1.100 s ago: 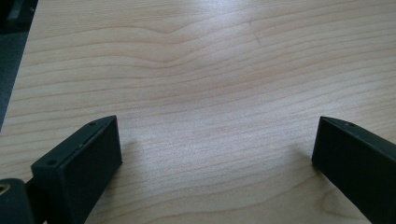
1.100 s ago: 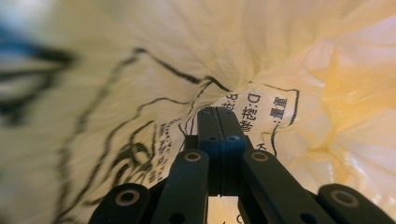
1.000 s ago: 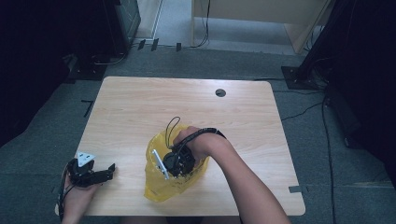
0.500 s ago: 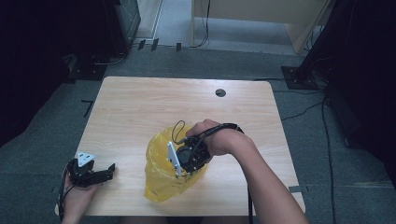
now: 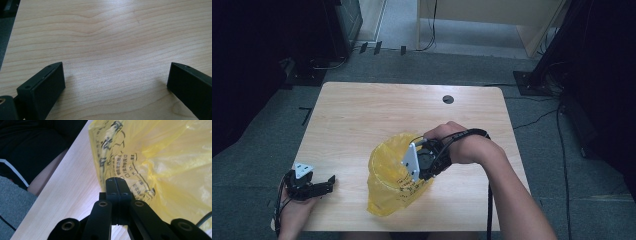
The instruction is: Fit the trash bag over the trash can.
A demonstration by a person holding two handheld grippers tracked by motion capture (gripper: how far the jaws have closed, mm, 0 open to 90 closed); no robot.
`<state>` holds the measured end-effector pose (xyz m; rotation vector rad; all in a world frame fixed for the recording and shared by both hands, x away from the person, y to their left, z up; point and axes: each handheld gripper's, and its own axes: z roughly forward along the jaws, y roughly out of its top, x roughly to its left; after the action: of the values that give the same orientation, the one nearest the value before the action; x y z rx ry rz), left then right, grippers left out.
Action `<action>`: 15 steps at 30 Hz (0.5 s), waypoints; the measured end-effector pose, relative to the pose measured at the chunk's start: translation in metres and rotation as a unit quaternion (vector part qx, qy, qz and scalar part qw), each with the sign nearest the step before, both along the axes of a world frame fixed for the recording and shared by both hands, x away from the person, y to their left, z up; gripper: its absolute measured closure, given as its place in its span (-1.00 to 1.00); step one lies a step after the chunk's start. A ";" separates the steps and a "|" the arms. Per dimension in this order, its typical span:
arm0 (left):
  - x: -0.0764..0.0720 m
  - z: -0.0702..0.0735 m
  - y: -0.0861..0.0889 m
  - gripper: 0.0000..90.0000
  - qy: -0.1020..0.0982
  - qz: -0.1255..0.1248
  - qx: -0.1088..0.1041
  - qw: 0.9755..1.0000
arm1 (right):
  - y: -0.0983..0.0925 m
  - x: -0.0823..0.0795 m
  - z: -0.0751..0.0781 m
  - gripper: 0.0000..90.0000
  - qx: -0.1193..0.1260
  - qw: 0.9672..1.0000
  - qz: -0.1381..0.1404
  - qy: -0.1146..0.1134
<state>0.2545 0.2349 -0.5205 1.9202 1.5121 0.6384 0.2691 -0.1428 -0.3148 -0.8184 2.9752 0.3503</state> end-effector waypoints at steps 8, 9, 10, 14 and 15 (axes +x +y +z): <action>0.000 0.000 0.000 -0.98 0.000 0.000 0.000 1.000 | -0.025 -0.008 0.003 1.00 0.009 1.000 -0.019 0.001; 0.000 0.000 0.000 -0.98 0.000 0.000 0.000 1.000 | -0.025 -0.008 0.003 1.00 0.009 1.000 -0.019 0.001; 0.000 0.000 0.000 -0.98 0.000 0.000 0.000 1.000 | -0.029 -0.008 0.001 1.00 0.012 1.000 -0.018 0.000; 0.000 0.000 0.000 -0.98 0.000 0.000 0.000 1.000 | -0.043 -0.013 -0.006 1.00 0.014 0.999 -0.029 0.004; 0.000 0.000 0.000 -0.98 0.000 0.000 0.000 1.000 | -0.043 -0.013 -0.006 1.00 0.014 0.999 -0.029 0.004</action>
<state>0.2544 0.2349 -0.5205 1.9213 1.5125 0.6380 0.2563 -0.1861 -0.3211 -0.7289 2.9864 0.3937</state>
